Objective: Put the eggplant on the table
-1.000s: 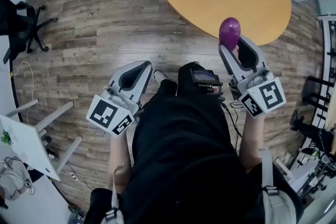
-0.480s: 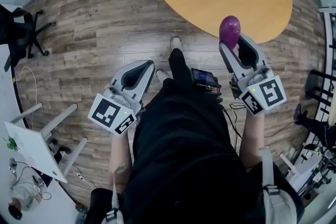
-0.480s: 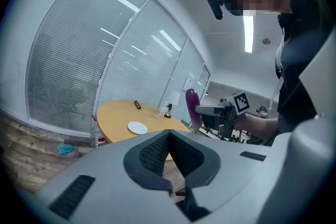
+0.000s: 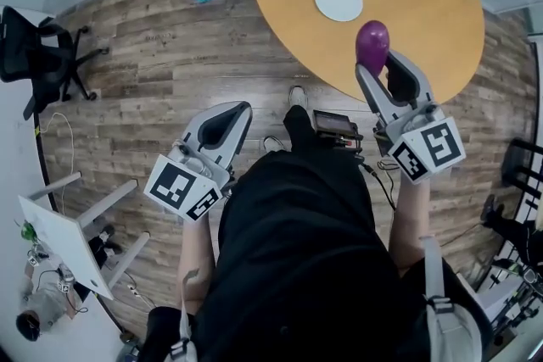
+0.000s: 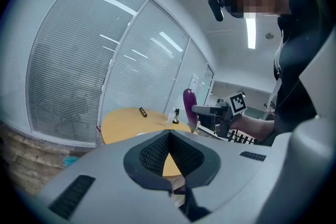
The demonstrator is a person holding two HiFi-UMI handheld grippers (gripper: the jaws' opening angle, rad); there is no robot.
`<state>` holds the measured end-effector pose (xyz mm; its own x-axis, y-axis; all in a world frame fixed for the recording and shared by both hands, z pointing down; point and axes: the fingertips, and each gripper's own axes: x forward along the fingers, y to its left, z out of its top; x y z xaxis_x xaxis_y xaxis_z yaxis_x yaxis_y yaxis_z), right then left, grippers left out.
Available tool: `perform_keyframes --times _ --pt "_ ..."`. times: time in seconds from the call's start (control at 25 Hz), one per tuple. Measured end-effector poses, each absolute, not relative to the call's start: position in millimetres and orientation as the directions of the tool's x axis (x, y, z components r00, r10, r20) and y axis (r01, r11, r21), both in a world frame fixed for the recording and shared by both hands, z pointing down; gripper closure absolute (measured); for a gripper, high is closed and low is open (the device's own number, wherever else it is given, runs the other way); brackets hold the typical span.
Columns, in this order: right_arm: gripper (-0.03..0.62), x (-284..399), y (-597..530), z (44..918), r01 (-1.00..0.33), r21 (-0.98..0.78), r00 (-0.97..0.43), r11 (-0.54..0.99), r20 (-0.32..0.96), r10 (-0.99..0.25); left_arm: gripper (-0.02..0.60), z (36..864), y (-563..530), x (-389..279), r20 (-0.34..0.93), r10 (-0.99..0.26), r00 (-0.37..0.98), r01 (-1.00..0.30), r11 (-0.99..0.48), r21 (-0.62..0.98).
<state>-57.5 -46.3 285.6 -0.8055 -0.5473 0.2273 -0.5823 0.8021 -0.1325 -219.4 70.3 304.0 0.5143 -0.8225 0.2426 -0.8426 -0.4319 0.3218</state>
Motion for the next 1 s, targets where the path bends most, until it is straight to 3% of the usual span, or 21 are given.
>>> perform_keyframes --times 1.0 --pt "0.403 -19 -137 328 -0.632 -0.220 -0.772 0.743 0.267 -0.577 0.571 307 -58 -158 0.314 -0.703 0.637 -0.767 -0.543 0.341"
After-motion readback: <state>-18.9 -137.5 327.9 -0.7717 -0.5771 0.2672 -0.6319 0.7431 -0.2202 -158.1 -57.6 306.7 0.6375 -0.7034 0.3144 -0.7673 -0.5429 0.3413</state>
